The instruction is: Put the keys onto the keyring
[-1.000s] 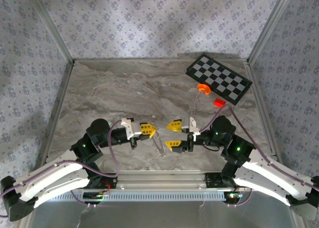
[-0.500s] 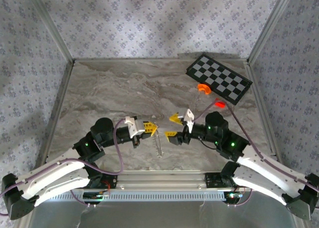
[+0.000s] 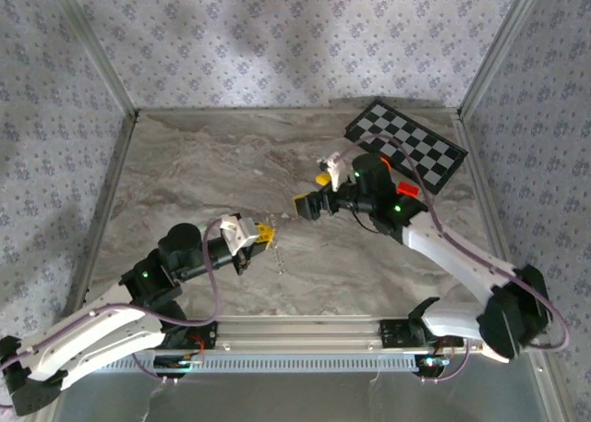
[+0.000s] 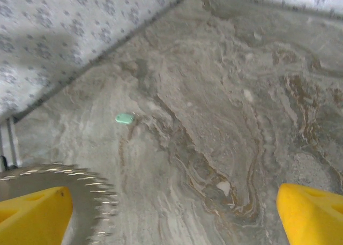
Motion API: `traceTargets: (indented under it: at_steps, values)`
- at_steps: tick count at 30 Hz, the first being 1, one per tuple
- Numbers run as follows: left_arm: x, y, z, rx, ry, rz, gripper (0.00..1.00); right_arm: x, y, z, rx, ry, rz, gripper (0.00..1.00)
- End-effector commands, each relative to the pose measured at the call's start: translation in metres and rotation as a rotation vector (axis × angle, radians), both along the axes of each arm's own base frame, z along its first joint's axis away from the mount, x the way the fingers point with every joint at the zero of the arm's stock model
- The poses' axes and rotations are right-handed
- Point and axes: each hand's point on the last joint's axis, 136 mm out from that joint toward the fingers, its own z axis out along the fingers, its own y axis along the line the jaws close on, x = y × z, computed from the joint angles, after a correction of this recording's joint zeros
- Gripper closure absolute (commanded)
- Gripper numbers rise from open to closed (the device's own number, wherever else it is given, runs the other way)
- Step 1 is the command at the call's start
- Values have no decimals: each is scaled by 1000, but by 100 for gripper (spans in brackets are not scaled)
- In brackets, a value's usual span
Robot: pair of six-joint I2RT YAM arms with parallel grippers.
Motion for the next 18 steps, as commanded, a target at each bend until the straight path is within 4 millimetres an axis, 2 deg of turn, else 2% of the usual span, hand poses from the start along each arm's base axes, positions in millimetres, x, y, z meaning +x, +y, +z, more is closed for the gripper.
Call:
traceTargets:
  at_steps: [1,4,5,8,13,18]
  values:
    - [2,11,10,-35,-3,47,100,18,8,-22,-80,76,18,0]
    - [1,15,9,-35,15,57,100,40,23,-38,-108,125,42,0]
    - [1,17,8,-36,22,65,100,48,31,-34,-104,123,55,0]
    - [2,24,9,-56,39,100,100,67,47,-51,-131,175,80,0]
    - [7,37,6,-57,77,172,100,82,79,-75,-175,224,151,0]
    - [11,43,-1,-37,119,215,100,87,110,-101,-201,251,249,1]
